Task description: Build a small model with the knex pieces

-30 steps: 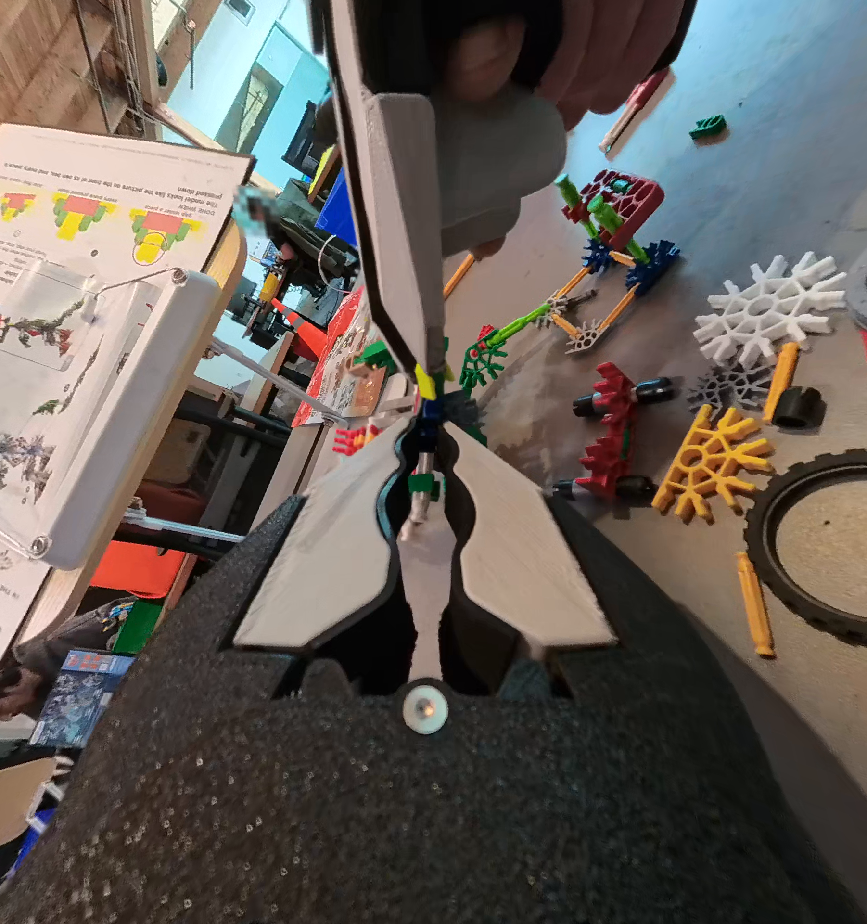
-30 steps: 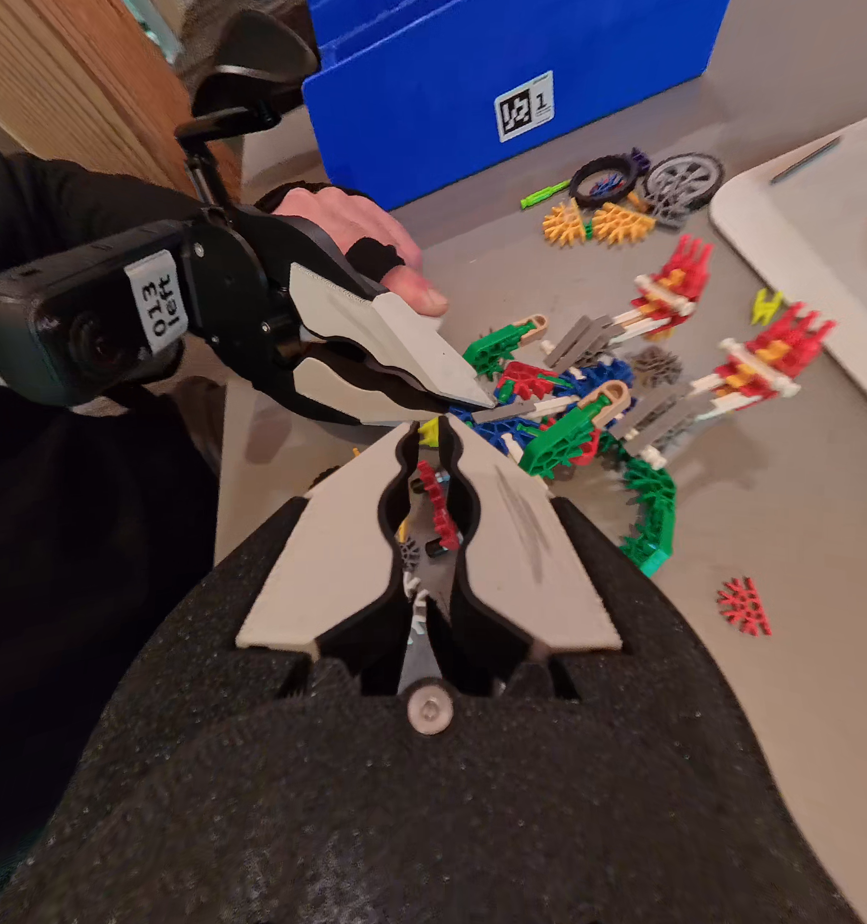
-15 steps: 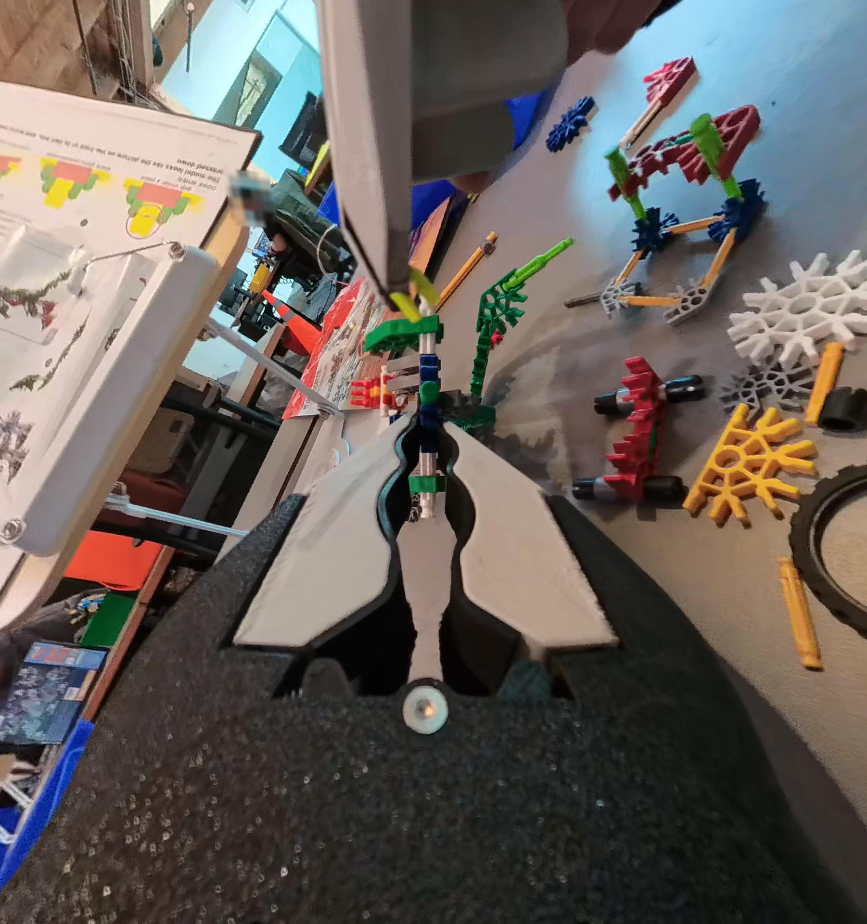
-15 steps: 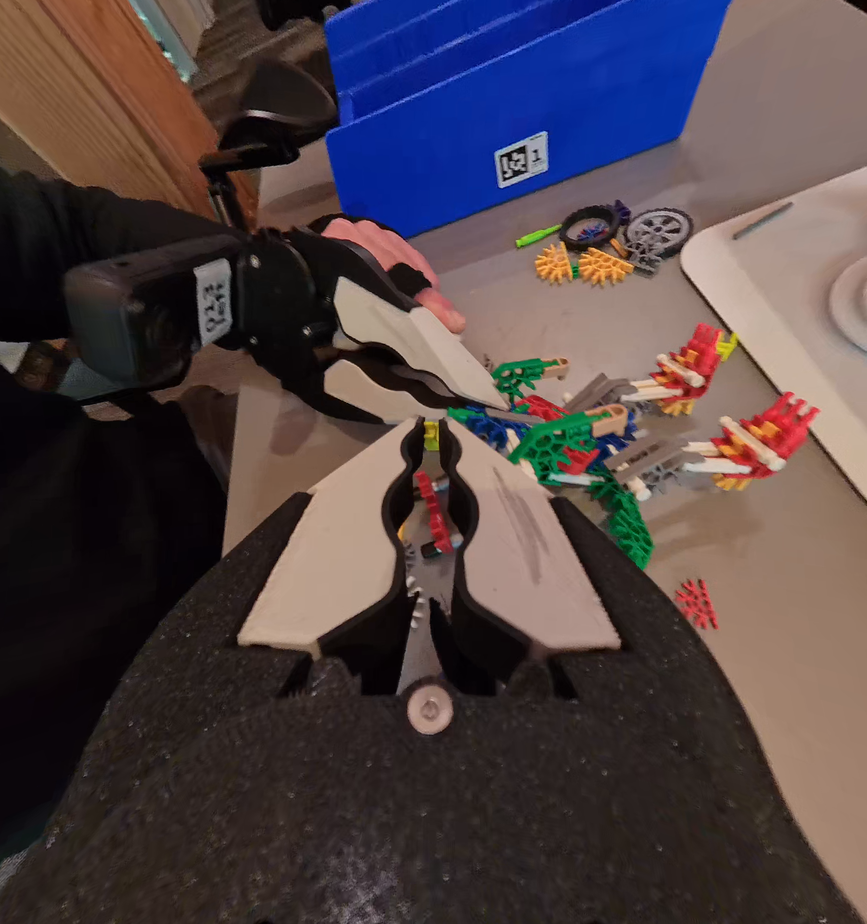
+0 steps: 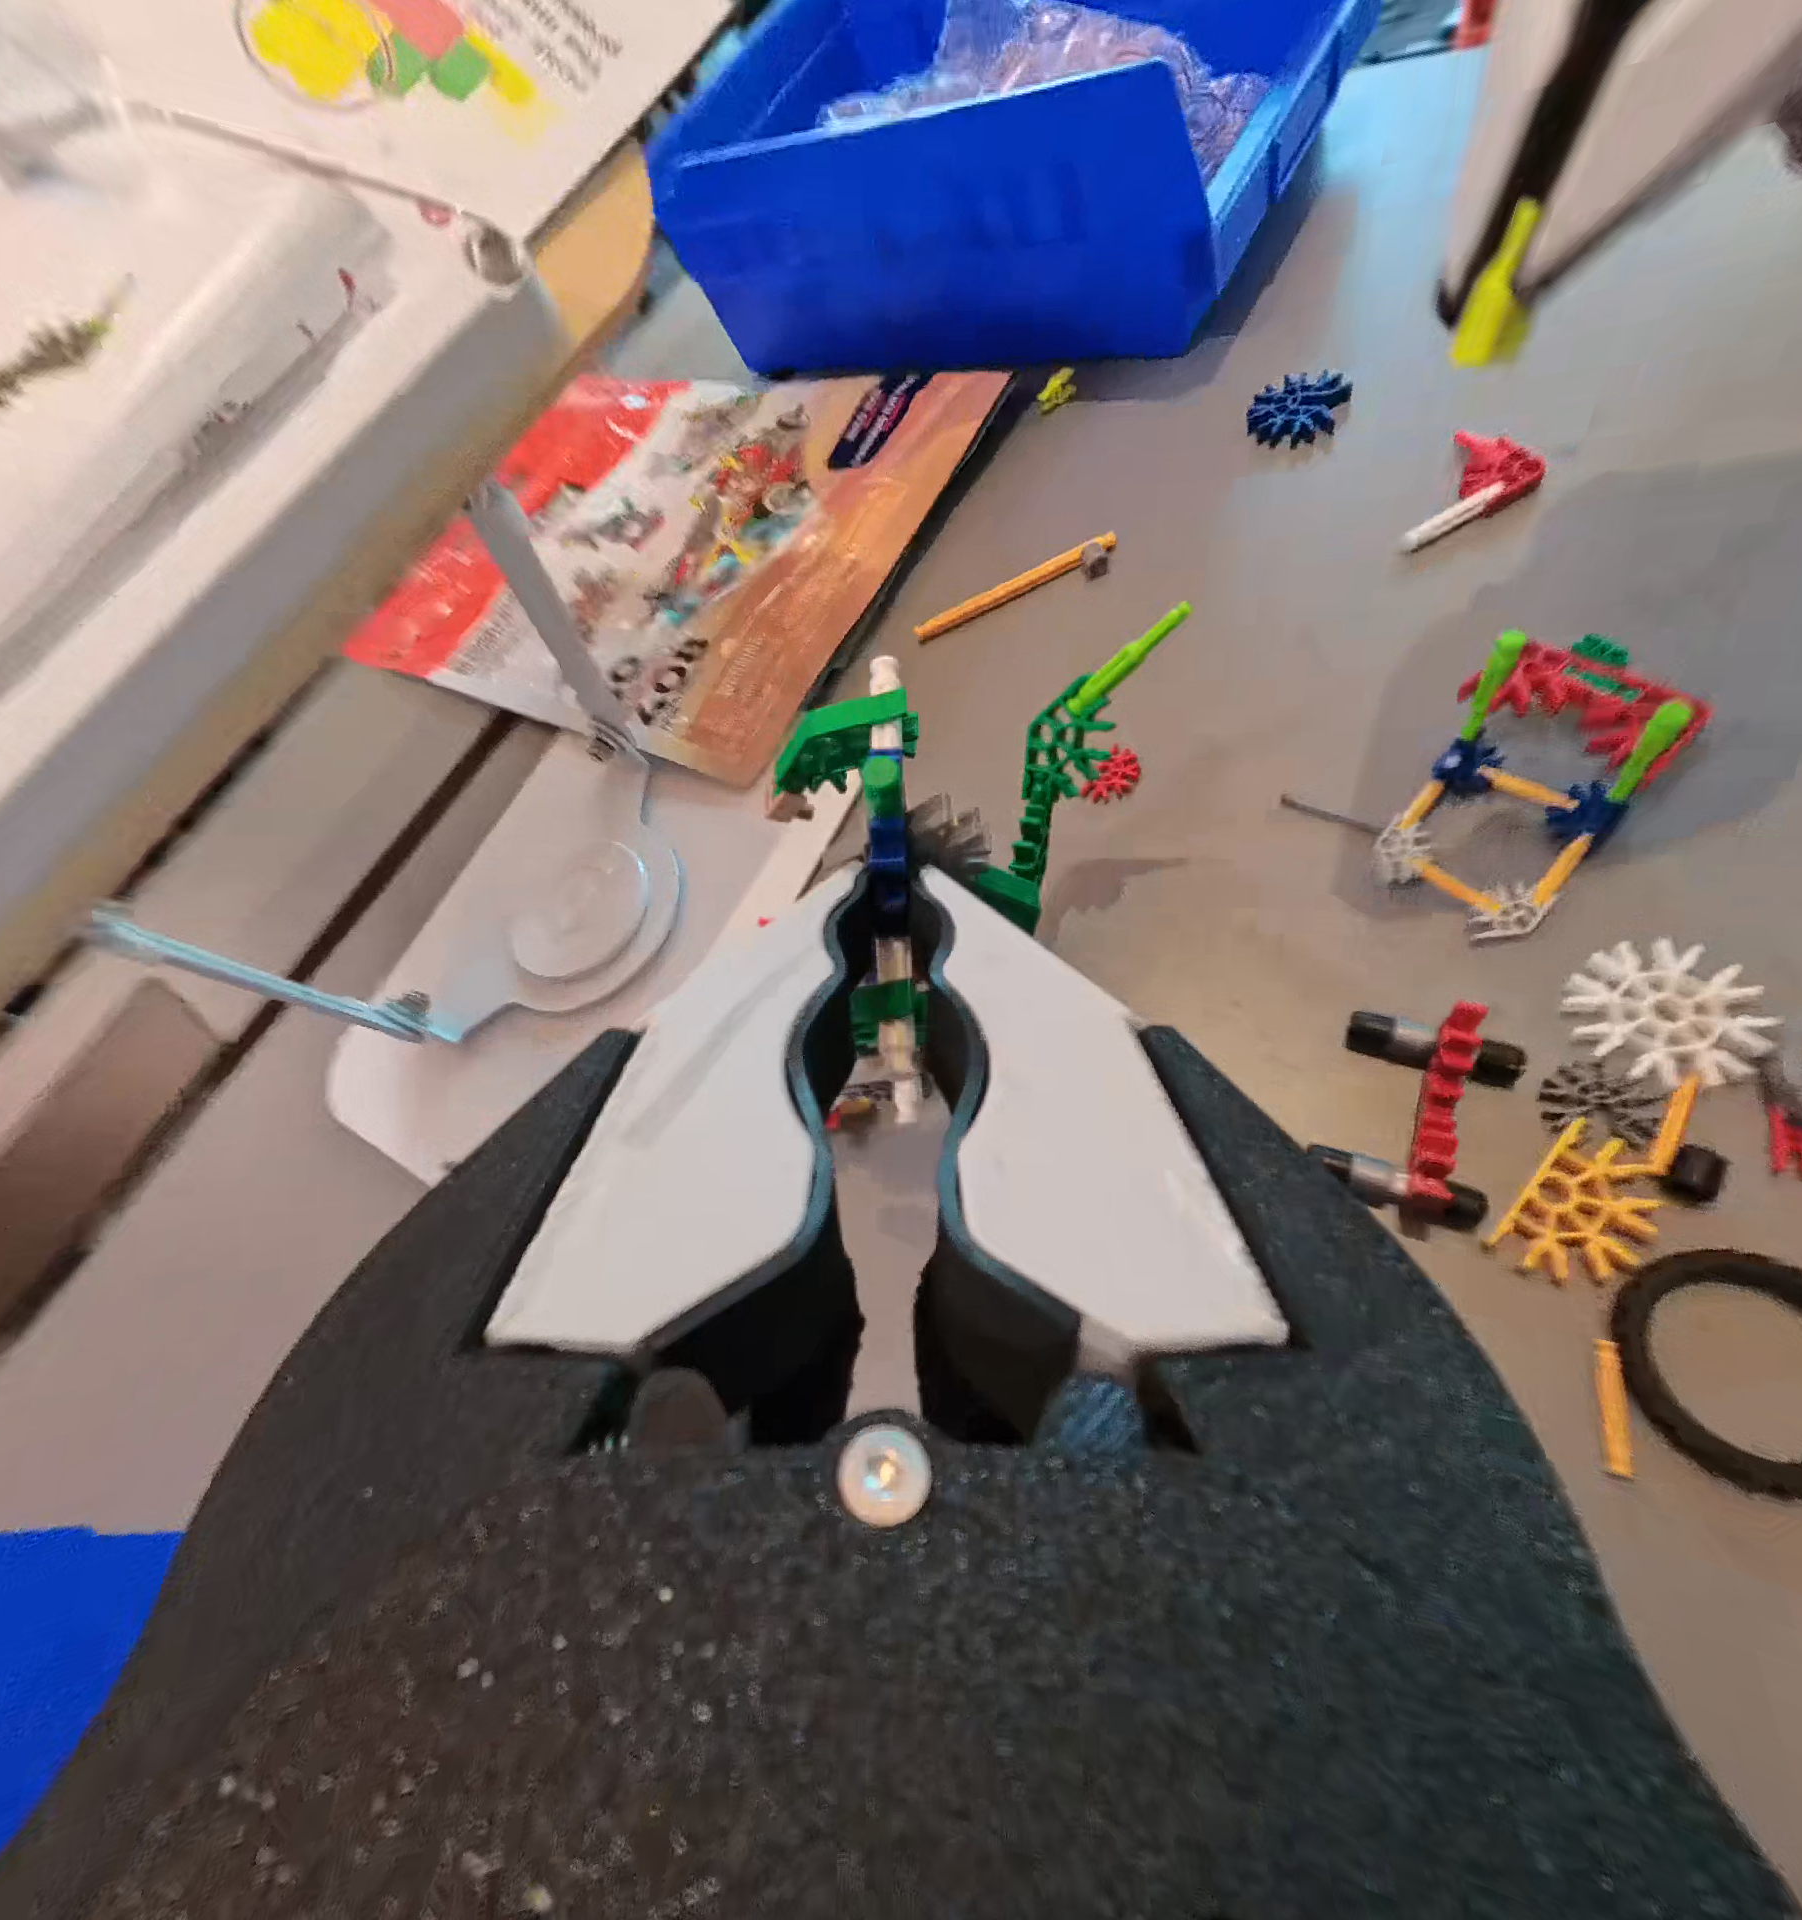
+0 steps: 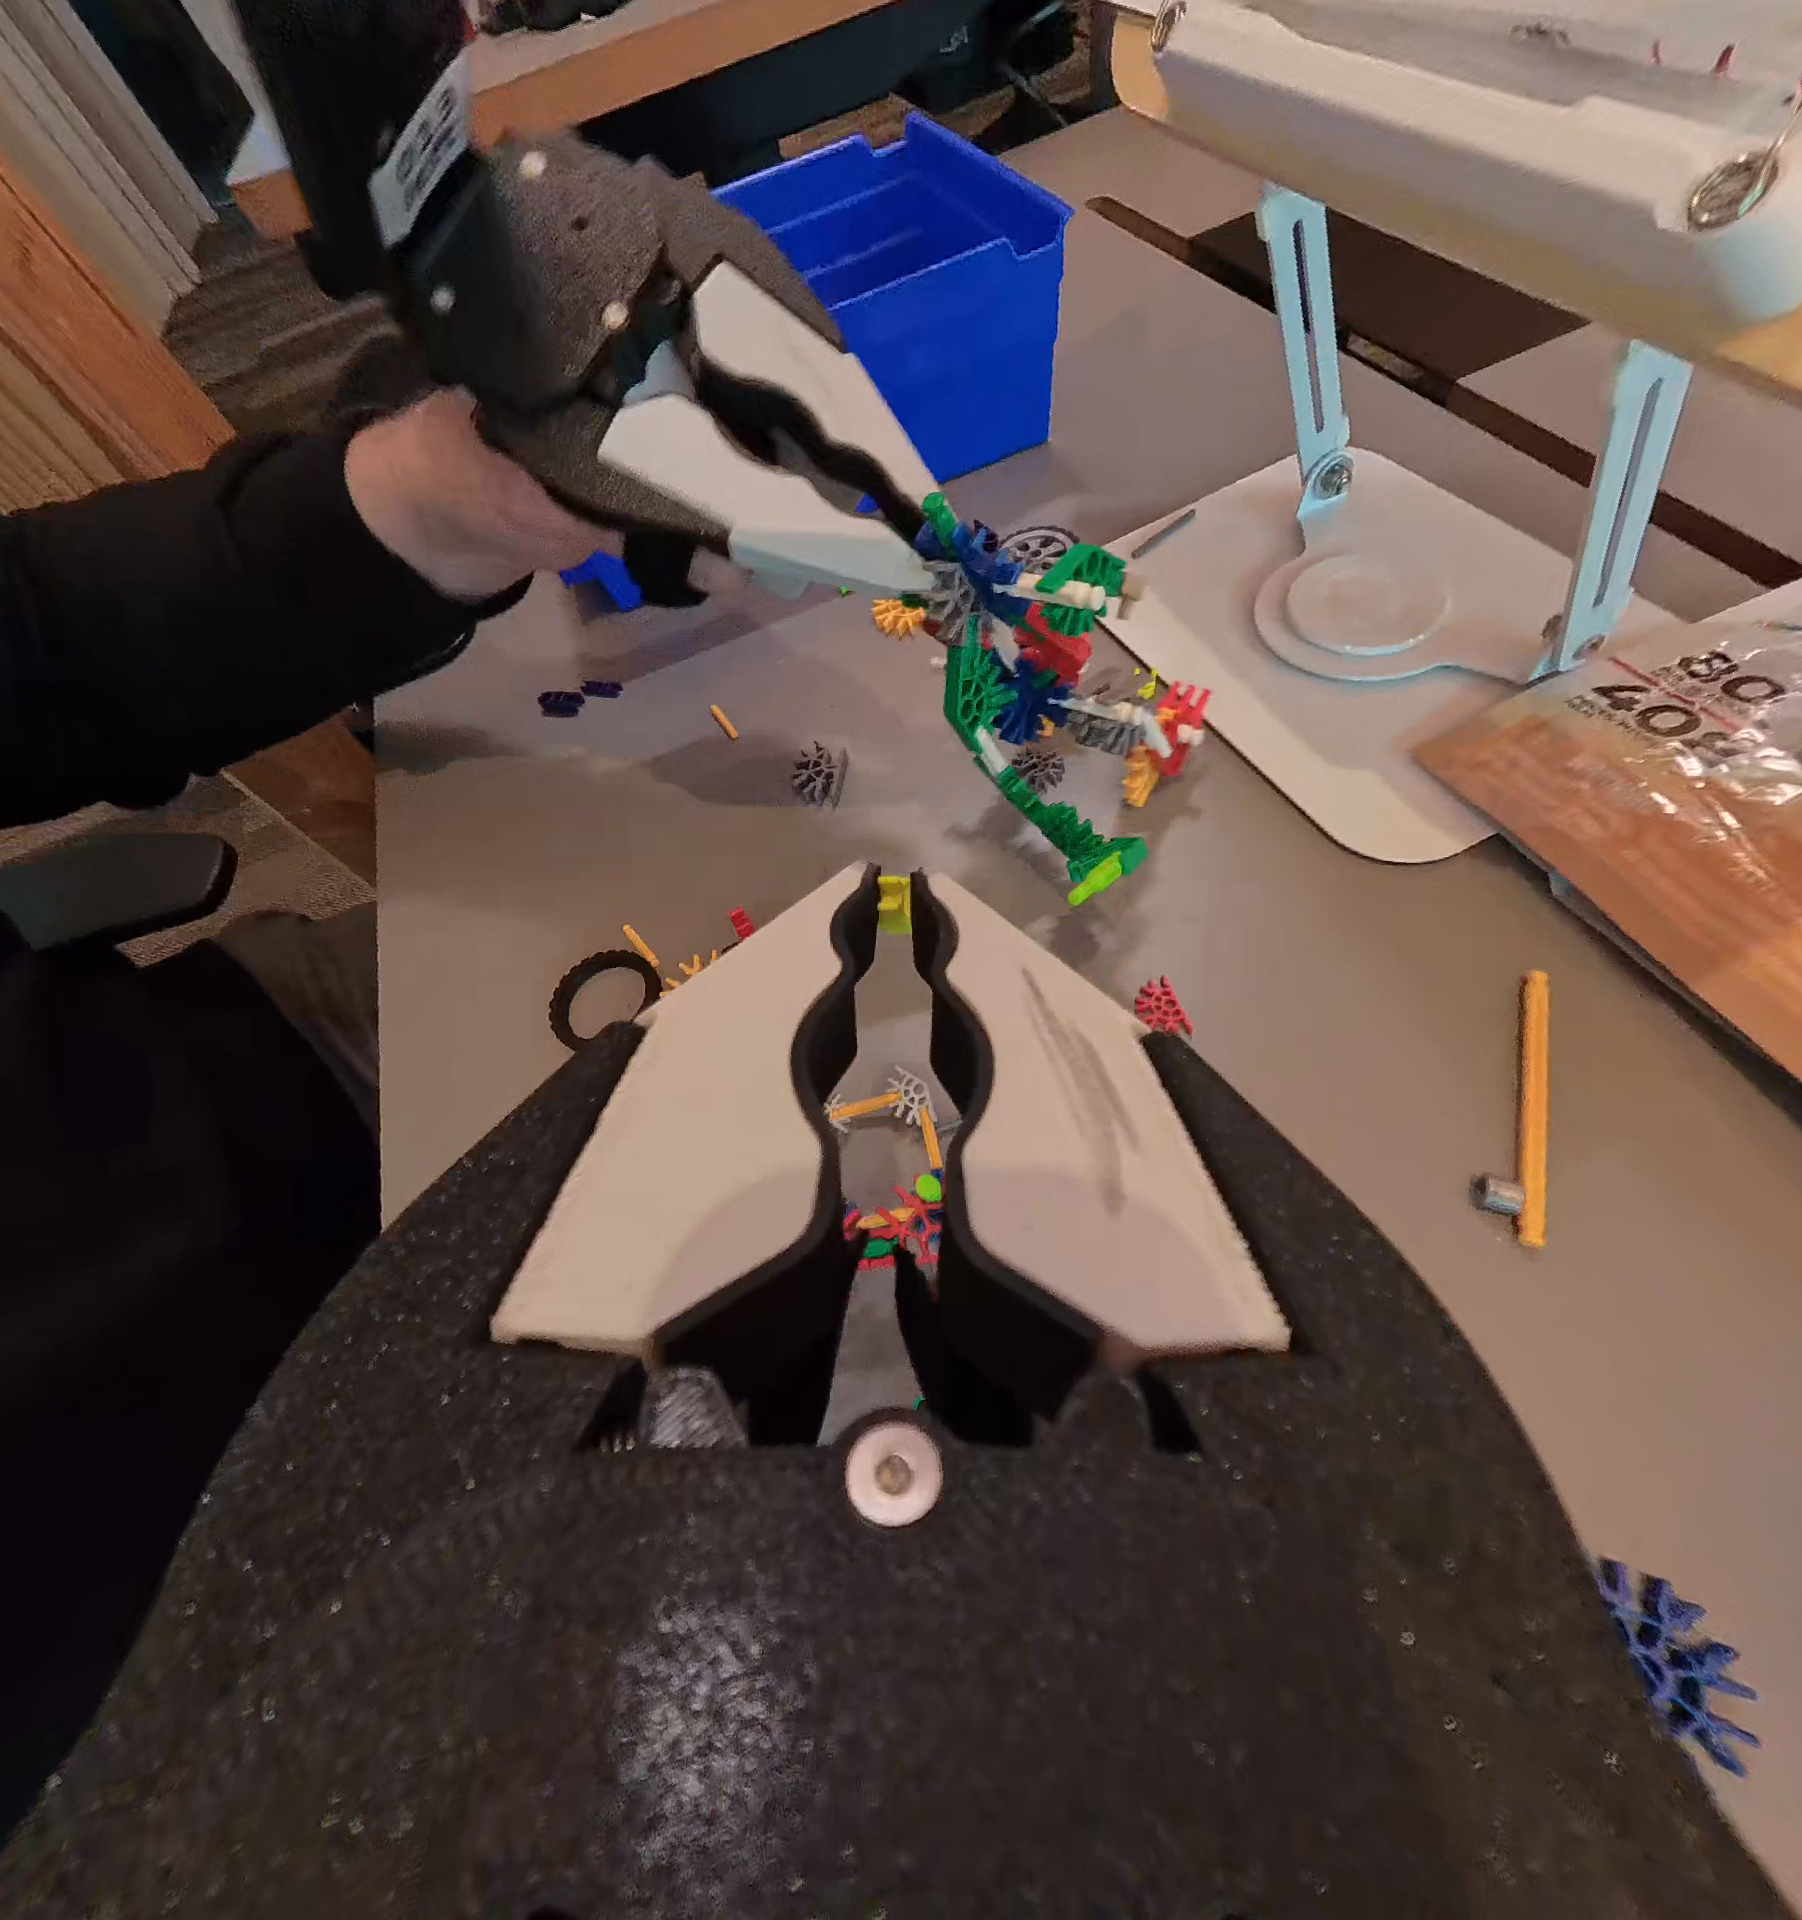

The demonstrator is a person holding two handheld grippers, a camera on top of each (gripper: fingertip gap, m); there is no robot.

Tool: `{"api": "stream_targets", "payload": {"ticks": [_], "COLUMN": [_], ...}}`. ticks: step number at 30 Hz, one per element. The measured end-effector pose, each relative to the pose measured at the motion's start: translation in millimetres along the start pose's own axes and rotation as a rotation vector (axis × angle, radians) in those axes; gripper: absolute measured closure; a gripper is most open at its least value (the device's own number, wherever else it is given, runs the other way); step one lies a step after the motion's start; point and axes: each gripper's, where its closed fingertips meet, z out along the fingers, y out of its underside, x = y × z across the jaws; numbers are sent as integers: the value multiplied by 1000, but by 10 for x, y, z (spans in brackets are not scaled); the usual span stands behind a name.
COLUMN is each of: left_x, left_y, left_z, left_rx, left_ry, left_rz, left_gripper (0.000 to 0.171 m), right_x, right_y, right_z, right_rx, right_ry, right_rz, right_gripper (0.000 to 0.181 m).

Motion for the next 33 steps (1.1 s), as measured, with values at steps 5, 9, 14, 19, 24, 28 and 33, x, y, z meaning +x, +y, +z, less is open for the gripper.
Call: {"api": "stream_targets", "payload": {"ticks": [5, 9, 14, 19, 24, 28, 33], "left_x": [-126, -201, -376, -505, -508, -580, -365], "left_y": [-53, -111, -120, -68, -26, 76, -104], "left_z": [107, 184, 324, 436, 426, 300, -79], "left_rx": [-85, -114, -150, -173, -117, -103, -7], "left_ry": [145, 245, 330, 338, 310, 211, 28], "left_rz": [-187, -327, -487, -600, -616, -584, -338], "left_gripper": [169, 168, 168, 166, 134, 122, 123], "right_x": [28, 42, 81, 118, 153, 140, -59], "right_y": [132, 230, 312, 342, 378, 370, 267], "right_z": [21, 27, 15, 9, 1, -53, -149], "right_rx": [-15, -41, -55, -42, -22, 0, 95], "right_ry": [-19, -34, -35, -37, -34, -21, -72], "right_rz": [26, 45, 71, 89, 101, 90, 123], "right_gripper": [177, 177, 177, 177, 177, 177, 177]}}
